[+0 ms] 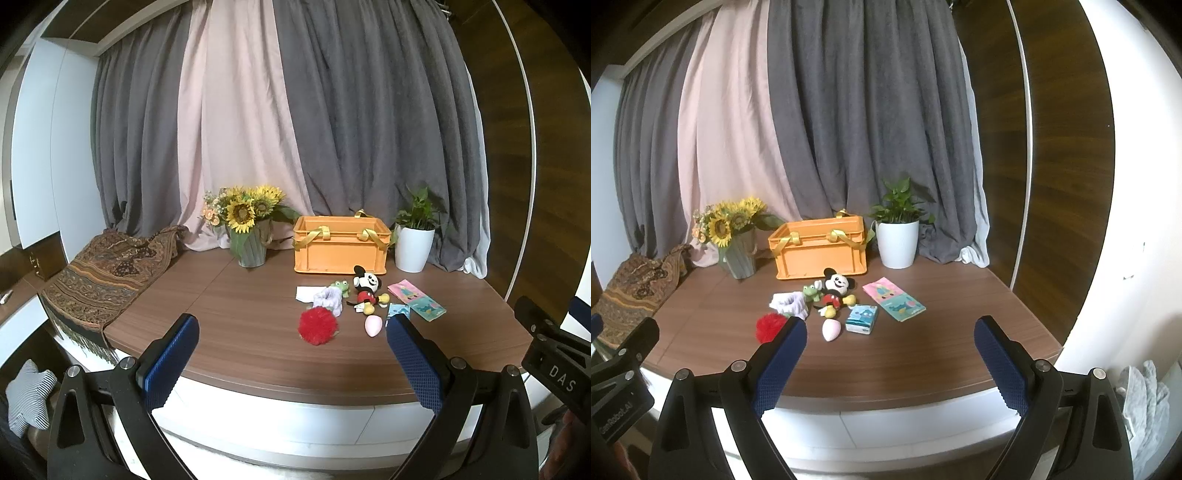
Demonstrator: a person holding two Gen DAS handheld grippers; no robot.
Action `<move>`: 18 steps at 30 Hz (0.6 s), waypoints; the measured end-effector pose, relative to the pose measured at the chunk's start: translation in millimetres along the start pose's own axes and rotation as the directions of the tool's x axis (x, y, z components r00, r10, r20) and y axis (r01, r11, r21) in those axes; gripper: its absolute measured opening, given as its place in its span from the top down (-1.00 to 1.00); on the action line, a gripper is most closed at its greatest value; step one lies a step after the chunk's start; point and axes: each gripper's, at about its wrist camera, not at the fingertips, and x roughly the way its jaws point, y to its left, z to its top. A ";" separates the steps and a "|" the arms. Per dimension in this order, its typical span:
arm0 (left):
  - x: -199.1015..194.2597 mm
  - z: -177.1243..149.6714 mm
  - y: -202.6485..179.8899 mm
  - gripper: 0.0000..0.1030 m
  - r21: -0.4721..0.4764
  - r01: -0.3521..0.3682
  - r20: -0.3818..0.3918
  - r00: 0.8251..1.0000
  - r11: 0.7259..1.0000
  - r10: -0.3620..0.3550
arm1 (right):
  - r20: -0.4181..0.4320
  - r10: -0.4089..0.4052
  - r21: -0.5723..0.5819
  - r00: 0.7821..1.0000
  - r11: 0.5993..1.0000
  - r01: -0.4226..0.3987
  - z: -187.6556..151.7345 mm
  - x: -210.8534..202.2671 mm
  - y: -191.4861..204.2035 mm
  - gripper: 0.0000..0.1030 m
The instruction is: Organize soft objects
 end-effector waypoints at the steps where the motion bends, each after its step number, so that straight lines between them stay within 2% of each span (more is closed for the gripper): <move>1: -0.4 -0.5 -1.2 -1.00 0.002 -0.003 0.001 1.000 1.000 0.003 | 0.000 0.000 0.000 1.000 1.000 0.000 -0.1 -0.5 -0.4 -0.82; 18: -5.2 -3.5 -7.2 -1.00 0.003 -0.005 0.010 1.000 1.000 0.005 | 0.000 0.005 0.001 1.000 1.000 -0.005 -2.2 -2.9 -1.1 -0.82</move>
